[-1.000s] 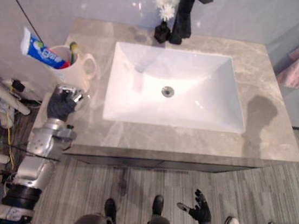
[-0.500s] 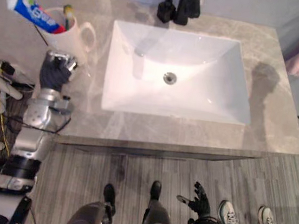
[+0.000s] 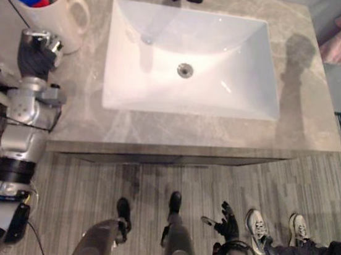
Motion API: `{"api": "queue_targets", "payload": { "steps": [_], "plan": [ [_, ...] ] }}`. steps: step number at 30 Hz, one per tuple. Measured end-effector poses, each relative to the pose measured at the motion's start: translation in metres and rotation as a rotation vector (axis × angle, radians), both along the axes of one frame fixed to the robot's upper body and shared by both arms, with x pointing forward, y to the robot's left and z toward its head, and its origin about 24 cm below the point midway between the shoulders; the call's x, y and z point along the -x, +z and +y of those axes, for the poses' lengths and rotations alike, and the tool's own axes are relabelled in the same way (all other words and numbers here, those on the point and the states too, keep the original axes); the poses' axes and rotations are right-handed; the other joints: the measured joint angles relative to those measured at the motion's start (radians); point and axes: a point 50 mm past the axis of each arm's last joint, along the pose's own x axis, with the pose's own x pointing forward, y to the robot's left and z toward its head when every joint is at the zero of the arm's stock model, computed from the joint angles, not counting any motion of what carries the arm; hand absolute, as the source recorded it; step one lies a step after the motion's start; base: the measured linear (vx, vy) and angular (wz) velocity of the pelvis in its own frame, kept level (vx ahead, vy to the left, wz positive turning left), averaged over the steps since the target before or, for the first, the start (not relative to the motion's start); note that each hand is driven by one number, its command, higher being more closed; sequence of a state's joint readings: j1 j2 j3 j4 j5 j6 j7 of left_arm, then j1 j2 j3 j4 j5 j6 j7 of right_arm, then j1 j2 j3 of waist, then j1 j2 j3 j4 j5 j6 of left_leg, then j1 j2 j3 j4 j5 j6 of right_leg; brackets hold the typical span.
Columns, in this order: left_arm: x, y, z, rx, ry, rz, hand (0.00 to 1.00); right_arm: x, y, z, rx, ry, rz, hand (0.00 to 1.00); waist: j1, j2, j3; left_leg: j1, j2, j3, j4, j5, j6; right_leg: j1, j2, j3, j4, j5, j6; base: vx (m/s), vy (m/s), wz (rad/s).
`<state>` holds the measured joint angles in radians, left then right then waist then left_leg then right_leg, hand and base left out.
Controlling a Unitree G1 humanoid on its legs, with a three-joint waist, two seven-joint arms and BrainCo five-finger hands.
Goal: Organize washtable
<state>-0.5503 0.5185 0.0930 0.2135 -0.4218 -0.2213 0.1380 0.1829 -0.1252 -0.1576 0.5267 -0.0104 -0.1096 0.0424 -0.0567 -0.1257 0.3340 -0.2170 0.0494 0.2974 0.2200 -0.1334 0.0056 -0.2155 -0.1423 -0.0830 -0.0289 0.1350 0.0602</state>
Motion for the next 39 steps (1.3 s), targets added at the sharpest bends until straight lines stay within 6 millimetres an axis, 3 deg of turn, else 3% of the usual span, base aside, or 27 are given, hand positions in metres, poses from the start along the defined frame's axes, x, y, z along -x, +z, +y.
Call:
{"api": "queue_targets", "payload": {
  "steps": [5, 8, 11, 21, 27, 31, 32, 35, 39],
  "plan": [
    [-0.003, 0.009, 0.001, -0.001, 0.001, -0.013, 1.0, 0.0, 0.0, -0.001, 0.009, -0.013, -0.001, 0.0, -0.012, -0.004, 0.003, -0.038, 0.007, -0.009, 0.054, -0.009, -0.002, -0.015, 0.0, -0.011, -0.01, 0.0, -0.004, -0.07, 0.005, 0.04],
    [-0.005, 0.015, -0.002, 0.011, -0.013, -0.032, 1.0, 0.0, 0.0, -0.001, 0.01, -0.015, -0.001, 0.0, -0.013, -0.005, 0.004, -0.057, 0.013, -0.011, 0.081, -0.022, -0.001, -0.013, 0.001, -0.023, -0.027, 0.005, -0.038, -0.05, 0.031, 0.0],
    [-0.008, 0.02, -0.004, 0.02, -0.008, -0.037, 1.0, 0.0, 0.001, -0.001, 0.01, -0.014, -0.003, 0.0, -0.015, -0.009, 0.01, -0.064, 0.016, -0.012, 0.105, -0.036, 0.006, -0.004, 0.0, -0.026, -0.03, 0.012, -0.049, -0.04, 0.056, 0.0],
    [0.001, 0.018, -0.015, 0.026, -0.048, -0.07, 1.0, 0.0, -0.001, 0.003, 0.003, 0.007, 0.003, 0.0, -0.017, -0.007, 0.011, -0.049, 0.008, -0.03, 0.109, -0.042, 0.012, 0.029, -0.004, -0.048, -0.031, 0.015, -0.051, 0.02, 0.035, 0.05],
    [0.029, 0.003, -0.032, 0.048, -0.124, -0.119, 1.0, 0.007, -0.006, 0.006, -0.014, 0.026, 0.033, 0.0, -0.009, 0.014, 0.004, 0.007, 0.0, -0.052, 0.079, -0.042, 0.012, 0.086, -0.002, -0.064, -0.032, 0.003, -0.025, 0.08, 0.02, 0.1],
    [0.049, -0.013, -0.039, 0.067, -0.167, -0.117, 1.0, 0.021, -0.017, 0.008, -0.035, 0.04, 0.103, 0.0, 0.013, 0.061, -0.025, 0.047, -0.008, -0.079, 0.054, -0.042, 0.012, 0.127, -0.003, -0.091, -0.029, -0.013, -0.002, 0.09, 0.009, 0.2],
    [0.06, -0.018, -0.037, 0.074, -0.162, -0.123, 1.0, 0.026, -0.02, 0.008, -0.038, 0.037, 0.122, 0.0, 0.021, 0.08, -0.045, 0.06, -0.01, -0.09, 0.043, -0.039, 0.009, 0.141, -0.003, -0.102, -0.029, -0.02, 0.008, 0.09, -0.001, 0.24],
    [0.08, -0.028, -0.028, 0.083, -0.127, -0.116, 1.0, 0.031, -0.023, 0.008, -0.041, 0.033, 0.142, 0.0, 0.032, 0.102, -0.073, 0.102, -0.014, -0.106, 0.019, -0.035, 0.002, 0.18, -0.004, -0.109, -0.029, -0.034, 0.02, 0.05, -0.02, 0.16],
    [0.108, -0.051, -0.015, 0.141, -0.04, -0.076, 1.0, 0.039, -0.028, 0.008, -0.046, 0.024, 0.172, 0.0, 0.072, 0.112, -0.132, 0.132, -0.018, -0.114, -0.013, -0.026, -0.008, 0.202, -0.005, -0.118, -0.029, -0.057, 0.031, 0.0, -0.028, 0.05]
  ]
}}
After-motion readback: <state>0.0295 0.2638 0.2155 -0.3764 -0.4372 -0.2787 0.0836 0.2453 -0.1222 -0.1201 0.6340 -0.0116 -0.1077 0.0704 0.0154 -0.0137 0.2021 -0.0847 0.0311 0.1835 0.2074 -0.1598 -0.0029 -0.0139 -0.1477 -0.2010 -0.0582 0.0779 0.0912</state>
